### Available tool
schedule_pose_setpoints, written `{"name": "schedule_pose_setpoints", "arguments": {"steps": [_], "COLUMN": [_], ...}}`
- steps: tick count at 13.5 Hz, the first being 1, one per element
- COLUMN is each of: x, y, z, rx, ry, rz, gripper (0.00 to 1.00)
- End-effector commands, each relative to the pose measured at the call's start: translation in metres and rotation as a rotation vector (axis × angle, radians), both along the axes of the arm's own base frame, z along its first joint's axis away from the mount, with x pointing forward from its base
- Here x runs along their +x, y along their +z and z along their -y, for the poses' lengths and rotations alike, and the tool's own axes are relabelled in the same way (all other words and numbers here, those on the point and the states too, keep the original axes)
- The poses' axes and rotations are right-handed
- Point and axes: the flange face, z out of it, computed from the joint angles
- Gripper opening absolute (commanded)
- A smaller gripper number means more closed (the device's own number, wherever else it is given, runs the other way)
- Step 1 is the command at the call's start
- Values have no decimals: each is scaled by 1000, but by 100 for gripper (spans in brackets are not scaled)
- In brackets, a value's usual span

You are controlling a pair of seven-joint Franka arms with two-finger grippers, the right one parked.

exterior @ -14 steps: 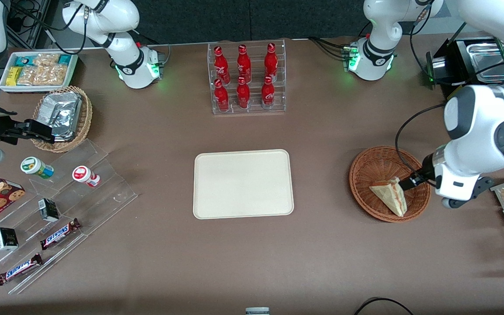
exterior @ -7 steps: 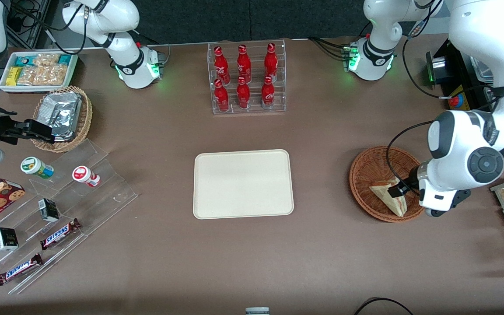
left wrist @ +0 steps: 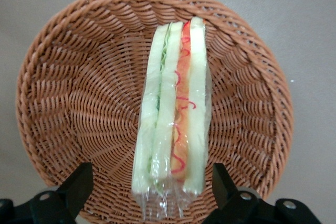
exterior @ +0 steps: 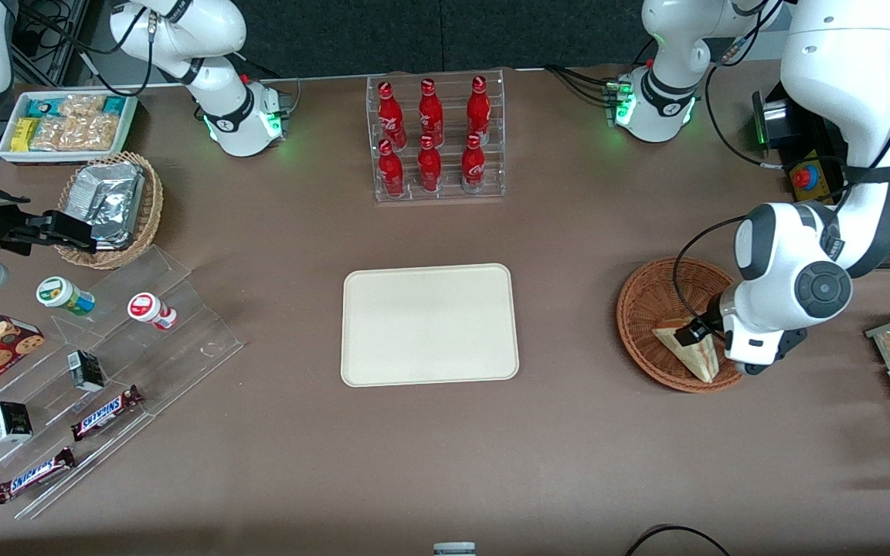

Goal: Place sandwich from basket to tray
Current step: 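Close the left gripper on the wrapped sandwich and lift it, then carry the sandwich with the left gripper over the cream tray and lower it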

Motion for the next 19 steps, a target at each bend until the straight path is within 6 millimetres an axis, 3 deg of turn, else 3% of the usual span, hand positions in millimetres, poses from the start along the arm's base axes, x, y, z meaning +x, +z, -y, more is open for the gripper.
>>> {"name": "schedule_pose_setpoints", "arguments": {"steps": [1,6,7,8,9,10,11,13,16,19], "x": [2,5,5,6,7,7,9,15,26,30], "y": [-18,-39,-39,-38,-36,-34,-30,-16,34,95], "z": [0,1,2,2,2,2,2,3,17,78], "rx": [3,1,0,0,0,0,1,0,0,-5], "ry": [31,43,42,43,43,43,51,53,34,-29], "rz": [9,19,21,22,27,30,36,56,55,12], "gripper": [100,99,83,53,34,19,9,8,8,8]}}
